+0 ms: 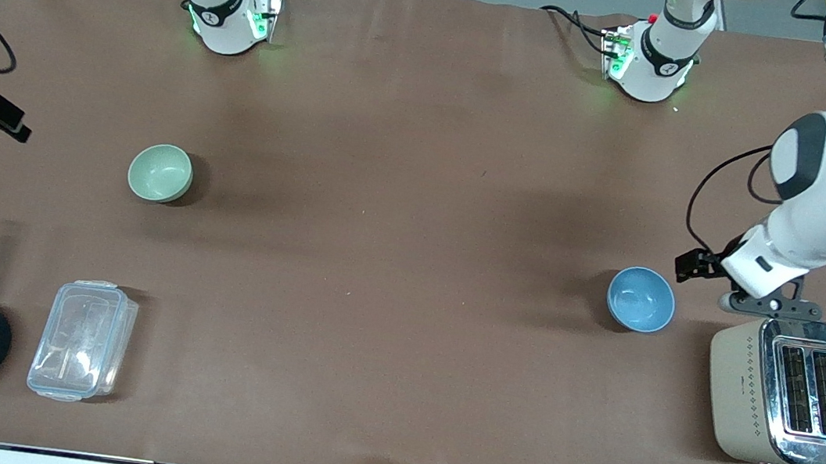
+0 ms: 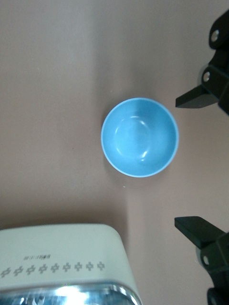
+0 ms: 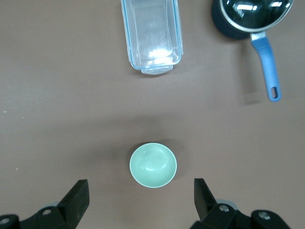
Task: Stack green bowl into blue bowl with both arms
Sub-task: 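Reach the left gripper to the blue bowl while the right gripper reaches the green, then grasp the blue bowl with the left gripper while the right gripper grasps the green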
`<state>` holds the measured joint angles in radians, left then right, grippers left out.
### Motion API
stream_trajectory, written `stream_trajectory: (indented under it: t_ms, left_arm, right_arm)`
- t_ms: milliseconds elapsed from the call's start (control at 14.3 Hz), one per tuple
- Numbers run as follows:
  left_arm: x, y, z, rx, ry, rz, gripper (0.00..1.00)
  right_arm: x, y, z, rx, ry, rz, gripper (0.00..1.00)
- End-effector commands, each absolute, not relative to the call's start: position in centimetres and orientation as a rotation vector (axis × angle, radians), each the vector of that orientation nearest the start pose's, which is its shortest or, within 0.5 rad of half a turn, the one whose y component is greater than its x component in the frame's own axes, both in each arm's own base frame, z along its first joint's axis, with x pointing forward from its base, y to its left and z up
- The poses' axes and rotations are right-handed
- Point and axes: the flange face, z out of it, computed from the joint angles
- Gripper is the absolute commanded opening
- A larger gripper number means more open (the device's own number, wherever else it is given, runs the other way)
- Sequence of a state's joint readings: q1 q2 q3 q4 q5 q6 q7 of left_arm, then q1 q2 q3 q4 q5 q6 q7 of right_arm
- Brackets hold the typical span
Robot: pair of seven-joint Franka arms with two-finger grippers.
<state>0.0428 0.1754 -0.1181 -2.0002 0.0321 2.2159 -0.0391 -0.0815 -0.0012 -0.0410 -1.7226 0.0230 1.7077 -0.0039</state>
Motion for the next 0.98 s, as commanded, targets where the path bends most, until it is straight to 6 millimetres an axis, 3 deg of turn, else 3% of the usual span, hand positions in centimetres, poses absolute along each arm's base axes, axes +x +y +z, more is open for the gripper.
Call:
stream_trajectory:
  t_ms: [0,279,419,558,698,907]
  left_arm:
    - [58.6,-2.9,32.4,-3.132,0.060,-0.105,1.00]
    - [58.7,-1.5,26.4,-3.147,0.023,-0.127,0.92]
    - [58.6,-1.4,24.3,-3.153,0.022,-0.109,0.85]
    - [58.6,-1.3,22.9,-3.158,0.015,-0.099,0.82]
    - [58.5,-1.3,22.3,-3.159,0.012,-0.082,0.68]
    - [58.5,-1.3,21.8,-3.162,0.012,-0.070,0.36]
  right_arm:
    - [53.6,-7.1,50.5,-3.104,0.199,0.068,0.97]
    - [51.3,-7.5,43.2,-3.111,0.139,0.024,0.97]
    - [49.9,-8.7,39.2,-3.116,0.074,0.001,0.97]
    - [48.7,-9.2,36.9,-3.113,0.042,0.036,0.97]
    - [47.9,-9.5,35.2,-3.111,0.047,0.059,0.97]
    - [47.1,-9.4,30.9,-3.115,0.039,0.060,0.97]
